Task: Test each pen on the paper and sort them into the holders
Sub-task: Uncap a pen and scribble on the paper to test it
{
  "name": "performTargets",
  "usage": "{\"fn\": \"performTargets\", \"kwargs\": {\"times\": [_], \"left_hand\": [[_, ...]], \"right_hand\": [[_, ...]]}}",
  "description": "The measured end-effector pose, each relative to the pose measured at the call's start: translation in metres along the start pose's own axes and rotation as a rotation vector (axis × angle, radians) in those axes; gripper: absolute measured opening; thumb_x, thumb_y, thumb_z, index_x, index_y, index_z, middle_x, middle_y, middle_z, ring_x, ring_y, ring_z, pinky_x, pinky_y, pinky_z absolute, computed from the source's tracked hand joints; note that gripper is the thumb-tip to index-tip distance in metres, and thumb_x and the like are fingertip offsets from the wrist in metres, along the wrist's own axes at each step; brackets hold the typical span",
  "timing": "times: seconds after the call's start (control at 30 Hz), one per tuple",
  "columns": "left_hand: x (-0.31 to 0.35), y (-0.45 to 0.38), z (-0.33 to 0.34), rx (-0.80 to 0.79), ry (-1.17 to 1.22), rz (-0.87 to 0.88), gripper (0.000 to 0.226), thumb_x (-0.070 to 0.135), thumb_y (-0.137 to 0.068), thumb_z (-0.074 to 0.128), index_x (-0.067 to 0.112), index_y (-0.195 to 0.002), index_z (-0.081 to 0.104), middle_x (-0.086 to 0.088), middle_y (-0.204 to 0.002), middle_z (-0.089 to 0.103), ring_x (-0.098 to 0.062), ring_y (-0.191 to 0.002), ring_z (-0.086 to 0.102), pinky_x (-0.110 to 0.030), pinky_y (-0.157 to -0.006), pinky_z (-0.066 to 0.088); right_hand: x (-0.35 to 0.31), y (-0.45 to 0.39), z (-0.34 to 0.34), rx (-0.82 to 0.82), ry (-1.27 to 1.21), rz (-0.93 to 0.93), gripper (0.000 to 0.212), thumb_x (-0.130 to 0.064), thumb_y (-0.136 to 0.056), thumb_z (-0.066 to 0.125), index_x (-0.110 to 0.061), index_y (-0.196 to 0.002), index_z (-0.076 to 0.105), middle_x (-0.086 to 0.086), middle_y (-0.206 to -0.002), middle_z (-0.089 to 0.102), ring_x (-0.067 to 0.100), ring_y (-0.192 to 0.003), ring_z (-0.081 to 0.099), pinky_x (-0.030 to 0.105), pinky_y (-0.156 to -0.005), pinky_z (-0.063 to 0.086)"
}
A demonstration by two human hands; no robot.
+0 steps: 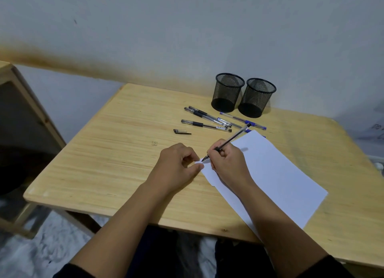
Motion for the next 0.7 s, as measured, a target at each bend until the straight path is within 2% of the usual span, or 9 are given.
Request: {"fn": "performTargets", "kwargs": {"times": [0.1, 0.23, 0.33, 0.53, 0.7], "left_hand": [[-0.0002, 0.0002, -0.0002, -0.018, -0.015, 0.026, 0.012, 0.029, -0.073, 0.073, 0.024, -0.082, 0.069, 0.002, -0.082, 0.063, -0.01, -0.071, 0.055, -0.009, -0.063, 0.036], [-0.0008, -0.0011, -0.0006, -0.052, -0.017, 0.055, 0.013, 0.028, -0.074, 0.072, 0.023, -0.085, 0.069, 0.002, -0.084, 0.064, -0.013, -0.075, 0.058, -0.021, -0.07, 0.045], [-0.0007, -0.0011, -0.0008, -0.065, -0.016, 0.065, 0.013, 0.027, -0.074, 0.072, 0.023, -0.086, 0.068, 0.001, -0.085, 0.064, -0.013, -0.077, 0.058, -0.025, -0.072, 0.047], [-0.0028, -0.0006, -0.0009, -0.041, -0.038, 0.047, 0.014, 0.028, -0.072, 0.074, 0.02, -0.083, 0.069, 0.001, -0.086, 0.063, -0.013, -0.077, 0.058, -0.016, -0.07, 0.041], [-0.0041, 0.0006, -0.0006, -0.046, -0.026, 0.027, 0.013, 0.03, -0.072, 0.073, 0.023, -0.082, 0.068, 0.0, -0.086, 0.064, -0.013, -0.078, 0.059, -0.024, -0.072, 0.047]], "right_hand": [[0.0004, -0.0001, 0.0007, -0.018, 0.016, -0.006, 0.011, -0.013, -0.086, 0.052, -0.015, -0.079, 0.06, -0.006, -0.057, 0.057, 0.004, -0.054, 0.052, 0.025, -0.058, 0.045], [0.0005, -0.0009, 0.0021, -0.038, -0.012, 0.0, 0.009, -0.012, -0.086, 0.053, -0.014, -0.08, 0.06, -0.006, -0.057, 0.056, 0.006, -0.055, 0.052, 0.025, -0.058, 0.045], [0.001, -0.0006, 0.0031, -0.043, -0.002, 0.0, 0.009, -0.013, -0.086, 0.053, -0.012, -0.084, 0.061, -0.003, -0.059, 0.058, 0.01, -0.058, 0.054, 0.028, -0.06, 0.047], [-0.0024, 0.0006, 0.0045, -0.058, 0.036, -0.019, 0.009, -0.013, -0.086, 0.053, -0.012, -0.084, 0.061, 0.004, -0.066, 0.061, 0.02, -0.066, 0.058, 0.037, -0.064, 0.051], [-0.0042, 0.0021, 0.0048, -0.054, 0.075, -0.033, 0.01, -0.012, -0.085, 0.052, -0.012, -0.079, 0.06, 0.0, -0.06, 0.057, 0.013, -0.057, 0.05, 0.029, -0.056, 0.042]]}}
Point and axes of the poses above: each hand's wrist, its own y-axis away from the middle knuckle, its own z-axis out of the palm, x = y × z, the point moved 6 cm from there along -y, towards the middle knuckle
